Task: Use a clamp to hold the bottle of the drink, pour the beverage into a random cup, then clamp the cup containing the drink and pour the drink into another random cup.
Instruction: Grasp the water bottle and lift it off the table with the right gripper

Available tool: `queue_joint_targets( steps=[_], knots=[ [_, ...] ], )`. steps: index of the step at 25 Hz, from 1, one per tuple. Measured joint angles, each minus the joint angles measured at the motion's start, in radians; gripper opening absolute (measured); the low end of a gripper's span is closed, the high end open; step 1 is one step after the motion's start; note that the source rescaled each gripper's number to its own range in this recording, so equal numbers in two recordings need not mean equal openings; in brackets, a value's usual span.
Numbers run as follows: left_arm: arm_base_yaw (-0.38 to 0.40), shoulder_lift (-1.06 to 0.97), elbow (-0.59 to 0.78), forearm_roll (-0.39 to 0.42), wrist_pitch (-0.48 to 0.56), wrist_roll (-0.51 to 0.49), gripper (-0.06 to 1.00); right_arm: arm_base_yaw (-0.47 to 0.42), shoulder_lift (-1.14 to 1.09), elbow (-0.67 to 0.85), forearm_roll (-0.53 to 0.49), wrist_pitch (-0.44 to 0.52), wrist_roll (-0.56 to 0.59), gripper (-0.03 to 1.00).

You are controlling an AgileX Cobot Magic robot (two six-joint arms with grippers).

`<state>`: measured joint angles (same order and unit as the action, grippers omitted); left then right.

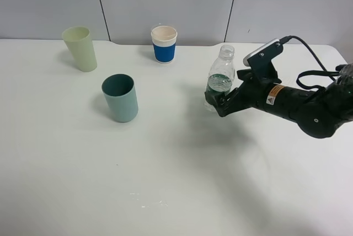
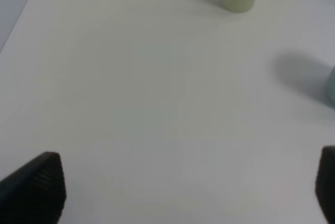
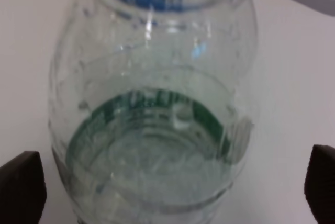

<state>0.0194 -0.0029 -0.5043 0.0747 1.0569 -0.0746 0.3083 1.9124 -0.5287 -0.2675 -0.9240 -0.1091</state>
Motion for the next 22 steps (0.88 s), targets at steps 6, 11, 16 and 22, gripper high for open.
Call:
queue_joint_targets(
  steps=[6,11,16,22],
  knots=[
    [0.0,0.0,0.0,0.0,0.0,0.0,0.89,0.0,0.008,0.0,0.0,-0.067,-0.005,0.99],
    [0.0,0.0,0.0,0.0,0.0,0.0,0.89,0.0,0.058,-0.001,0.0,-0.083,-0.005,0.99],
    [0.0,0.0,0.0,0.0,0.0,0.0,0.89,0.0,0.087,0.0,-0.001,-0.133,-0.005,0.99],
    [0.0,0.0,0.0,0.0,0.0,0.0,0.89,0.0,0.097,-0.036,-0.006,-0.142,-0.005,0.99]
  ],
)
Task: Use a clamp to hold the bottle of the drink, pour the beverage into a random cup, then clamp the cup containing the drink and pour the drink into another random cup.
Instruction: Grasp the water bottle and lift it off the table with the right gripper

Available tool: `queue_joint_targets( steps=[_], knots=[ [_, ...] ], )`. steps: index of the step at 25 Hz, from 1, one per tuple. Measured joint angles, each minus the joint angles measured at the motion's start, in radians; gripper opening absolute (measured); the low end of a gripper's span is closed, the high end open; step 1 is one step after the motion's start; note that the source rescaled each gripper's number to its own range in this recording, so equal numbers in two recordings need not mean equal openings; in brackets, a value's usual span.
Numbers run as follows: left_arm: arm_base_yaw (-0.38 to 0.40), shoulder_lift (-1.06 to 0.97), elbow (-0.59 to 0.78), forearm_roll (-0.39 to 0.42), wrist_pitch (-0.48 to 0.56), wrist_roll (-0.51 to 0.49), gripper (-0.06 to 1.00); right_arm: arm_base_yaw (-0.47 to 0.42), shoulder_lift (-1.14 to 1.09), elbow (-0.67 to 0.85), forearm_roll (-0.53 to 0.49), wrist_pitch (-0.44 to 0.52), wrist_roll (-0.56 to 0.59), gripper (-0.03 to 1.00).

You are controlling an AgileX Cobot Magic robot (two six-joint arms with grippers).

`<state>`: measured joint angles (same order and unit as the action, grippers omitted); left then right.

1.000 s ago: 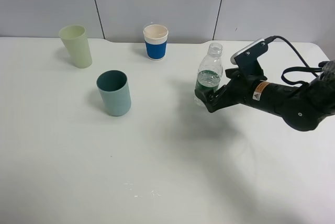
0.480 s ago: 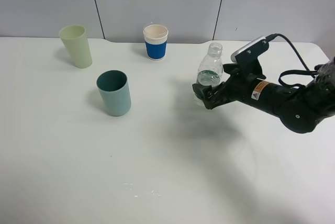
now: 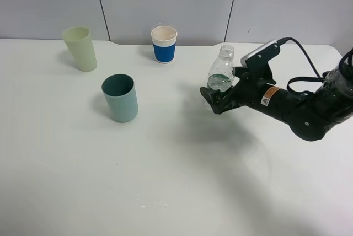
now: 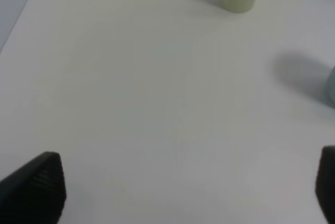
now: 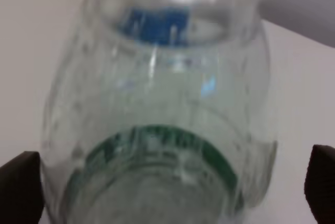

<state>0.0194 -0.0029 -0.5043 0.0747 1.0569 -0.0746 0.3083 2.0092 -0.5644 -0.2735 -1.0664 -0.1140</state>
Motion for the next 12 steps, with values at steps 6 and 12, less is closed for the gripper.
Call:
queue_joint_targets(
  steps=[6,12],
  knots=[
    [0.0,0.0,0.0,0.0,0.0,0.0,0.89,0.0,0.038,-0.052,-0.054,0.01,0.0,0.94],
    [0.0,0.0,0.0,0.0,0.0,0.0,0.89,0.0,0.061,-0.054,-0.07,0.017,0.0,0.83]
  ],
)
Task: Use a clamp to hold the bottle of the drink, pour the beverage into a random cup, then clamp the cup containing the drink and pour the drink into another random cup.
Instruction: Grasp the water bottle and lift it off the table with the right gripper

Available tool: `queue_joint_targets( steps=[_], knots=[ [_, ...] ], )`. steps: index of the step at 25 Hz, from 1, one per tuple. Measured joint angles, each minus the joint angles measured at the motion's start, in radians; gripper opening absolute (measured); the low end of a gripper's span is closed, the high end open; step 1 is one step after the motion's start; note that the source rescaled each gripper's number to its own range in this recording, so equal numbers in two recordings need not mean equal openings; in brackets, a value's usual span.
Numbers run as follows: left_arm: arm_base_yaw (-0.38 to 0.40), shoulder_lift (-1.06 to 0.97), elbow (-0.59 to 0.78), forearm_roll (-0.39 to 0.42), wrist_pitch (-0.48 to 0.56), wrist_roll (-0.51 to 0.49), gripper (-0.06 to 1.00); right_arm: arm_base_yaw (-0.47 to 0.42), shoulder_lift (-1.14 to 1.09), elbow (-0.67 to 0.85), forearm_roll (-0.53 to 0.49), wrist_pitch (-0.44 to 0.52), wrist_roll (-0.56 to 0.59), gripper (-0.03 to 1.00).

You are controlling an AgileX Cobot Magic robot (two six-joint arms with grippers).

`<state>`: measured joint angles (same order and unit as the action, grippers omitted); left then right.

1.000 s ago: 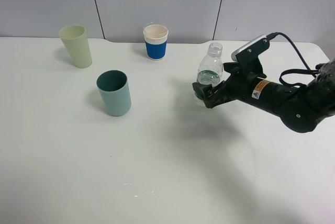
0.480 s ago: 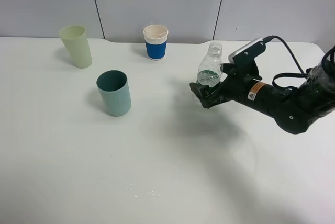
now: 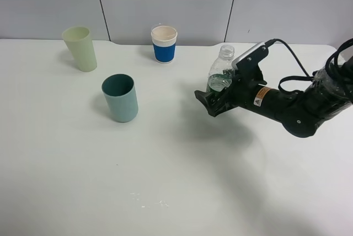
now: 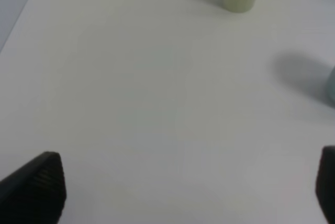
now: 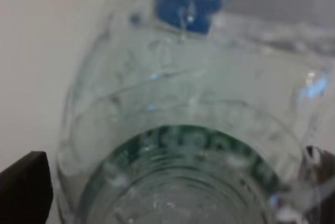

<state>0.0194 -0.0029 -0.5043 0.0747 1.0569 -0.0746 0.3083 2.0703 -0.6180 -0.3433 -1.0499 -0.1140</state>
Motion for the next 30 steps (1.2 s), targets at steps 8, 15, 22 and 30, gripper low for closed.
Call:
queue_joint_targets(
  steps=[8,15,22,30],
  knots=[
    [0.0,0.0,0.0,0.0,0.0,0.0,0.89,0.0,0.001,0.0,-0.002,0.005,0.008,0.0],
    [0.0,0.0,0.0,0.0,0.0,0.0,0.89,0.0,0.001,0.0,-0.002,0.012,0.01,0.0],
    [0.0,0.0,0.0,0.0,0.0,0.0,0.89,0.0,-0.017,-0.001,-0.002,0.049,0.01,0.0],
    [0.0,0.0,0.0,0.0,0.0,0.0,0.89,0.0,-0.145,0.0,0.001,0.232,0.01,0.0]
  ],
)
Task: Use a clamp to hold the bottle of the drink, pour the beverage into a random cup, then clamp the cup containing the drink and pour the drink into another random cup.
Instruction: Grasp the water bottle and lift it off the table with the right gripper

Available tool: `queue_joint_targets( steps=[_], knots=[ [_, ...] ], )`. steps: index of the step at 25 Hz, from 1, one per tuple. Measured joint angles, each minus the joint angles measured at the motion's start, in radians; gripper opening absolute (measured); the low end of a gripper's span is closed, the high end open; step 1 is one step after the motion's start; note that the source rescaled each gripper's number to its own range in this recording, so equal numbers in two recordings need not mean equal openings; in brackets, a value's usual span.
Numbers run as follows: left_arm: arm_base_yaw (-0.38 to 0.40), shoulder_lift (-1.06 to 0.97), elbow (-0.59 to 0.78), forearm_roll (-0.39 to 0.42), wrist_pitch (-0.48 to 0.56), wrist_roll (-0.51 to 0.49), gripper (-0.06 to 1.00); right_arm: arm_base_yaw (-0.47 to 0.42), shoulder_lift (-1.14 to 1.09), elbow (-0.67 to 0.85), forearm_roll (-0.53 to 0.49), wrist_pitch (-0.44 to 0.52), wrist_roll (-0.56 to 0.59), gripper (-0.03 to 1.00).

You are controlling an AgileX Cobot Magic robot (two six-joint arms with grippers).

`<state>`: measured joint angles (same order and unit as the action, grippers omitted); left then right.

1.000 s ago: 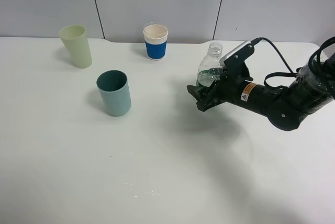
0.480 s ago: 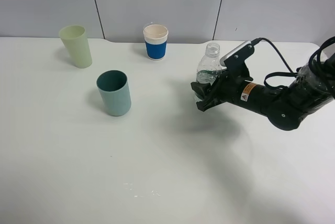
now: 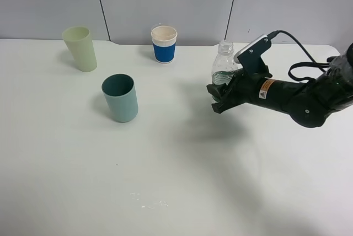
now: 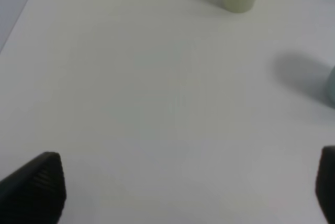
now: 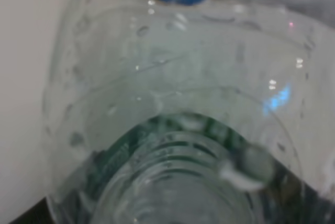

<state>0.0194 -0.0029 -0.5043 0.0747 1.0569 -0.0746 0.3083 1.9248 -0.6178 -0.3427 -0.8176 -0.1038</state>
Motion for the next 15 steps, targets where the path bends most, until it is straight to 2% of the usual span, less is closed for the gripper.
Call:
queue_joint_targets(
  steps=[8,15],
  knots=[
    [0.0,0.0,0.0,0.0,0.0,0.0,0.89,0.028,-0.107,-0.009,0.029,0.074,0.0,0.0],
    [0.0,0.0,0.0,0.0,0.0,0.0,0.89,0.131,-0.111,-0.151,0.051,0.291,0.0,0.0]
  ],
)
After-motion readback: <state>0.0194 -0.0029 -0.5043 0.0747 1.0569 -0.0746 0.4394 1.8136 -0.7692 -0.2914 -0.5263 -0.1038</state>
